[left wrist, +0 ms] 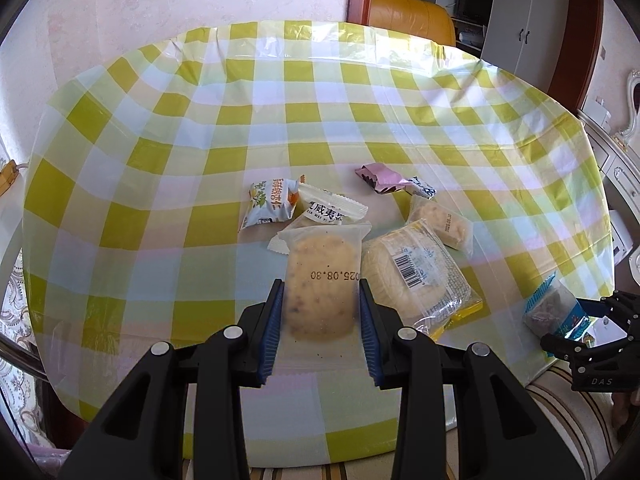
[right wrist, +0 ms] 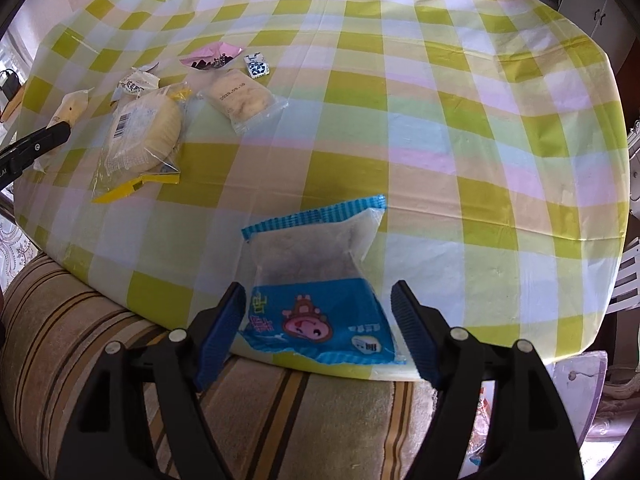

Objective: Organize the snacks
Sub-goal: 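Grasp the blue cartoon bread bag with right tool while left tool lifts the biscuit packet, then carry the biscuit packet with left tool while right tool carries the blue bag to the box, then open left tool to drop the biscuit packet while right tool releases the blue bag in the box, then move both open tools back over the remaining snacks on the table, then grasp the yellow-fruit snack bag with left tool while right tool grasps the round biscuit packet, then carry both held packets with both tools over the white box, then open left tool to drop the fruit bag while right tool releases the biscuit packet, then move both open tools back over the remaining snacks on the table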

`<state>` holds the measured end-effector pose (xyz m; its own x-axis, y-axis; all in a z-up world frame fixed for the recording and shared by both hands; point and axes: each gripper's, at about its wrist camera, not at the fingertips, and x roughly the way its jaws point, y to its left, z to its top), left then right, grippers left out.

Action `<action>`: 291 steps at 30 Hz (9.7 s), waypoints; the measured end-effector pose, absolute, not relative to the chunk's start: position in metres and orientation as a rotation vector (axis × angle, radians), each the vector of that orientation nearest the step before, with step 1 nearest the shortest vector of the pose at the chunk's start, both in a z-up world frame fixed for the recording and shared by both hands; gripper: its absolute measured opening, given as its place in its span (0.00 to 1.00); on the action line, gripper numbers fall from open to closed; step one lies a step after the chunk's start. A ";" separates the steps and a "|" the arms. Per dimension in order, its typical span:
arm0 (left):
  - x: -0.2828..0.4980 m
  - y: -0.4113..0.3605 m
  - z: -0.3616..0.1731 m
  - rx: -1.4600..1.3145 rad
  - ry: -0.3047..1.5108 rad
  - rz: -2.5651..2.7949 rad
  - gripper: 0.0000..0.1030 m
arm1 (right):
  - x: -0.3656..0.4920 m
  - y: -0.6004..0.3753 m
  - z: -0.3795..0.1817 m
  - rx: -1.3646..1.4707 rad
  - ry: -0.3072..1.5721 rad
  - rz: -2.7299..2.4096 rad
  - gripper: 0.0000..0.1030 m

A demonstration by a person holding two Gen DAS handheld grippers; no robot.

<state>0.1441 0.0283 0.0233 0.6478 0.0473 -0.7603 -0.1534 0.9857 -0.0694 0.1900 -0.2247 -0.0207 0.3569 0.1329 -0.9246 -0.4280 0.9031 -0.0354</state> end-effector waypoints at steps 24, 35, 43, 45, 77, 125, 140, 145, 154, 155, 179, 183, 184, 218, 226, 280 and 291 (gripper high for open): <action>0.151 -0.073 0.034 -0.047 0.884 -0.142 0.34 | 0.190 -0.287 -0.006 -0.129 1.113 0.301 0.51; 0.163 -0.175 0.035 0.086 0.908 -0.383 0.34 | 0.168 -0.376 -0.003 -0.029 1.093 0.152 0.51; 0.165 -0.251 0.028 0.179 0.937 -0.555 0.34 | 0.156 -0.441 -0.009 0.041 1.091 0.041 0.51; 0.164 -0.269 0.025 0.191 0.951 -0.601 0.34 | 0.153 -0.455 -0.011 0.059 1.091 0.019 0.51; 0.135 -0.385 -0.014 0.477 1.100 -0.933 0.49 | 0.131 -0.532 -0.038 0.175 1.094 -0.098 0.59; 0.218 -0.033 0.043 -0.169 0.857 -0.176 0.54 | 0.230 -0.271 0.015 -0.090 1.002 0.257 0.74; 0.226 0.107 0.012 -0.371 0.875 0.107 0.54 | 0.269 -0.177 -0.004 -0.222 1.007 0.441 0.74; 0.234 0.116 -0.002 -0.398 0.901 0.117 0.54 | 0.278 -0.154 -0.013 -0.274 1.004 0.481 0.75; 0.259 0.124 -0.025 -0.413 0.956 0.107 0.54 | 0.295 -0.127 -0.028 -0.321 1.012 0.514 0.75; 0.261 0.124 -0.028 -0.422 0.960 0.099 0.56 | 0.296 -0.125 -0.029 -0.322 1.014 0.517 0.75; 0.259 0.119 -0.028 -0.337 0.945 0.125 0.34 | 0.307 -0.117 -0.037 -0.300 1.015 0.541 0.36; 0.252 0.122 -0.021 -0.346 0.921 0.146 0.34 | 0.302 -0.122 -0.036 -0.296 1.013 0.533 0.35; 0.250 0.123 -0.019 -0.348 0.918 0.148 0.34 | 0.301 -0.124 -0.036 -0.291 1.013 0.529 0.35; 0.196 0.008 0.059 -0.262 0.805 -0.037 0.34 | 0.225 -0.241 -0.003 -0.138 1.004 0.384 0.35; 0.191 -0.045 0.064 -0.216 0.817 -0.146 0.34 | 0.205 -0.276 0.005 -0.108 0.997 0.337 0.35; 0.124 -0.375 0.007 0.287 1.127 -0.915 0.48 | 0.084 -0.578 -0.040 0.156 1.086 -0.249 0.57; 0.132 -0.360 0.013 0.222 1.104 -0.884 0.54 | 0.096 -0.559 -0.032 0.152 1.078 -0.203 0.68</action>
<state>0.1315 -0.3598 0.0126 0.1590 -0.5085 -0.8462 0.7146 0.6507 -0.2567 0.0961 -0.5589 -0.0322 0.4573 -0.0899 -0.8848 0.2381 0.9709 0.0244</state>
